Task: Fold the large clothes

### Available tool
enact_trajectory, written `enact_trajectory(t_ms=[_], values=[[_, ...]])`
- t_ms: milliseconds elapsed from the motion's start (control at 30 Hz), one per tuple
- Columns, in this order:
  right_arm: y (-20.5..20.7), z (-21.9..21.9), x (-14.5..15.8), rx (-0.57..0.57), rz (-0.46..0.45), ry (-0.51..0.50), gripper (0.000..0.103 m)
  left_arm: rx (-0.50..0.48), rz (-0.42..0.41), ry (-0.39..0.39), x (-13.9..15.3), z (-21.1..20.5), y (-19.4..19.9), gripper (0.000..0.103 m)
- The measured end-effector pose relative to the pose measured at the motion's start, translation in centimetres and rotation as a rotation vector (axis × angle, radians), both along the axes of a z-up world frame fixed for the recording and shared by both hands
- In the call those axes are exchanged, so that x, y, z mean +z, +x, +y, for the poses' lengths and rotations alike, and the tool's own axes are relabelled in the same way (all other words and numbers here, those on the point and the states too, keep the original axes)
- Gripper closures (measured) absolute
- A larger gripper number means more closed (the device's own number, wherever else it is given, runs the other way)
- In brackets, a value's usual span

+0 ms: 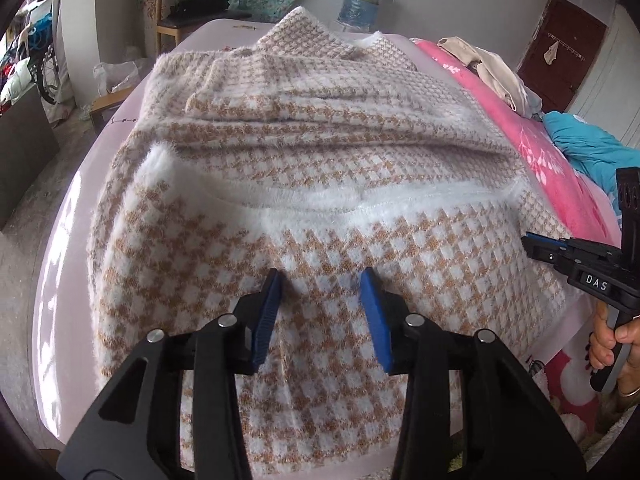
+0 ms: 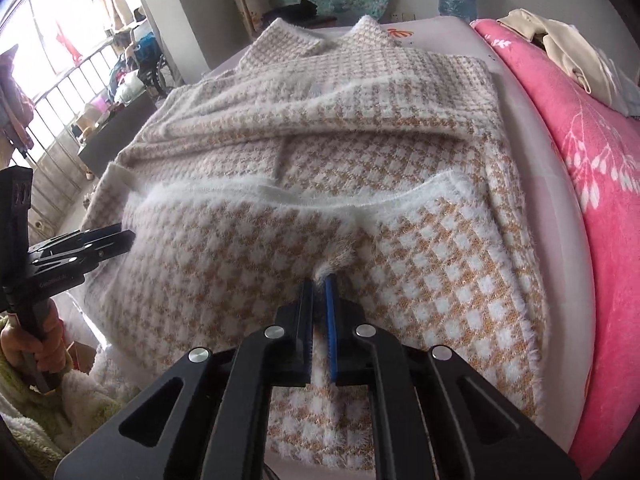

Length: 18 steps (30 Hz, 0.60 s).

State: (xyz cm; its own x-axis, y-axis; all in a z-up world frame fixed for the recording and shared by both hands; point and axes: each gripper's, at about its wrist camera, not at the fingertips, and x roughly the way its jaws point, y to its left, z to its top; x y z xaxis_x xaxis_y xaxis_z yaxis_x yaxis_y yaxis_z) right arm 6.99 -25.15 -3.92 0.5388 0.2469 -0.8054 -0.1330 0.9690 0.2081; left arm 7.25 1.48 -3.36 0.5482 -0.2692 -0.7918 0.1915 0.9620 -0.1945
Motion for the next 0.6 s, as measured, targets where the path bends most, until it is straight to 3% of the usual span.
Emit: enact_trajectory(t_ms=[200,267,300,367,533,600], values=[[1.1,-1.4,-0.1,-0.027,0.033,0.073,0.097,0.019,0.002,-0.064,0.6,1.1,0.9,0.068],[0.7,-2.5,1.1,-0.04,0.009,0.091,0.092,0.031,-0.026,-0.067,1.5,1.9,0.5,0.068],[0.5,-3.1,1.8,-0.064,-0.019,0.077,0.088,0.037,-0.045,-0.061,2.0,2.4,0.3,0.068],[0.4,-4.6,2.9,-0.121,-0.071,0.024,0.069,0.067,-0.08,-0.033,2.8,3.5,0.0,0.064],[1.9,-6.5,2.5,-0.176,-0.048,-0.049,0.067,0.161,-0.093,0.057,3.0,6.1,0.9,0.062],[2.4,-6.6,1.7,-0.174,-0.022,-0.08,0.061,0.192,-0.08,0.087,2.8,6.7,1.4,0.062]])
